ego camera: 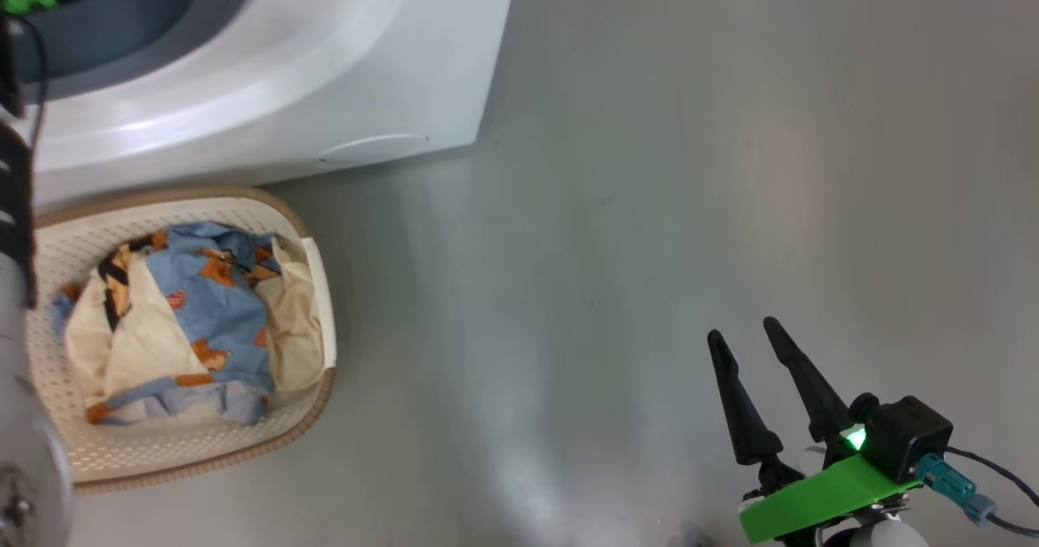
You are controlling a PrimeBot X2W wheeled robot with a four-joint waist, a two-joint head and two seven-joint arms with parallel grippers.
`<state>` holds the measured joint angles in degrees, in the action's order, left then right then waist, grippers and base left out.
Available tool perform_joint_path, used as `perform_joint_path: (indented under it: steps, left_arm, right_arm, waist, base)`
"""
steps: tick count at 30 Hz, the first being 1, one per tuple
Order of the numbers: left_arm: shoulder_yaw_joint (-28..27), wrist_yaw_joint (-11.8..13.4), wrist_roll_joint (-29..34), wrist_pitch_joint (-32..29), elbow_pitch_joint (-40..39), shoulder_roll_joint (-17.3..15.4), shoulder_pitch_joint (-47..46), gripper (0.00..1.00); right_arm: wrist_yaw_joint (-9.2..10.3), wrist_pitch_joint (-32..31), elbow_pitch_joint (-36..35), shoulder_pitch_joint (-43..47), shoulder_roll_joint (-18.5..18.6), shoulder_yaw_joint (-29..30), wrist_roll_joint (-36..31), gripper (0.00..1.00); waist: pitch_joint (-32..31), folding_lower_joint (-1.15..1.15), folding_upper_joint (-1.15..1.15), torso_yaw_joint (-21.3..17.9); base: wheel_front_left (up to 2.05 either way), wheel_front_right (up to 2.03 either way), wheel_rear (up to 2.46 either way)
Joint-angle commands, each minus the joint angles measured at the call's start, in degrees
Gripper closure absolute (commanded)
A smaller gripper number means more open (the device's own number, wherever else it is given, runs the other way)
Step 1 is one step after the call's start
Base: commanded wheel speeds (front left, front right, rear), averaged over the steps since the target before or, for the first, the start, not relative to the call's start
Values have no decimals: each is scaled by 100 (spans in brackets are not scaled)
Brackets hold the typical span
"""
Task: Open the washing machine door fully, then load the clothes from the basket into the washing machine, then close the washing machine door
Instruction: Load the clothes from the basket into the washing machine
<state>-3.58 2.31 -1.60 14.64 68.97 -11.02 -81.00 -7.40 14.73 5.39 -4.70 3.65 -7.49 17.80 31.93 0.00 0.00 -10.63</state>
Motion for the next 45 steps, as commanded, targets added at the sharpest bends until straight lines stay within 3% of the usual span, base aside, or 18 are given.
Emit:
perform_joint_path:
  steps: [1,14,21,32,37,45]
  left_arm:
    - [-23,10,-62,33,-184,-184,203,0]
    - [-129,-83,-355,35,-605,143,1532,0]
    - [-288,-303,-660,35,-1238,473,2367,0]
    - [-196,-514,-920,36,-2743,798,4816,0]
    - [118,-391,-1227,36,-3446,812,5808,0]
    - [611,89,-1727,36,-4667,814,7063,0]
  right_arm:
    - [-9,27,-74,112,52,-108,-10,0]
    - [-9,27,65,169,134,-44,-35,0]
    - [-9,27,56,156,156,64,-81,0]
    - [-9,27,-84,250,209,197,-312,0]
    - [-9,27,-129,376,251,134,-374,0]
    - [-9,27,-220,588,290,220,-439,0]
  waist:
    - [-182,0,0,125]
    - [-939,0,0,431]
    - [-1285,0,0,610]
    - [-2063,0,0,947]
    - [-2368,0,0,1057]
    - [-2611,0,0,1224]
  base:
    - [0,0,0]
    - [0,0,0]
    - [0,0,0]
    - [0,0,0]
    - [0,0,0]
    - [0,0,0]
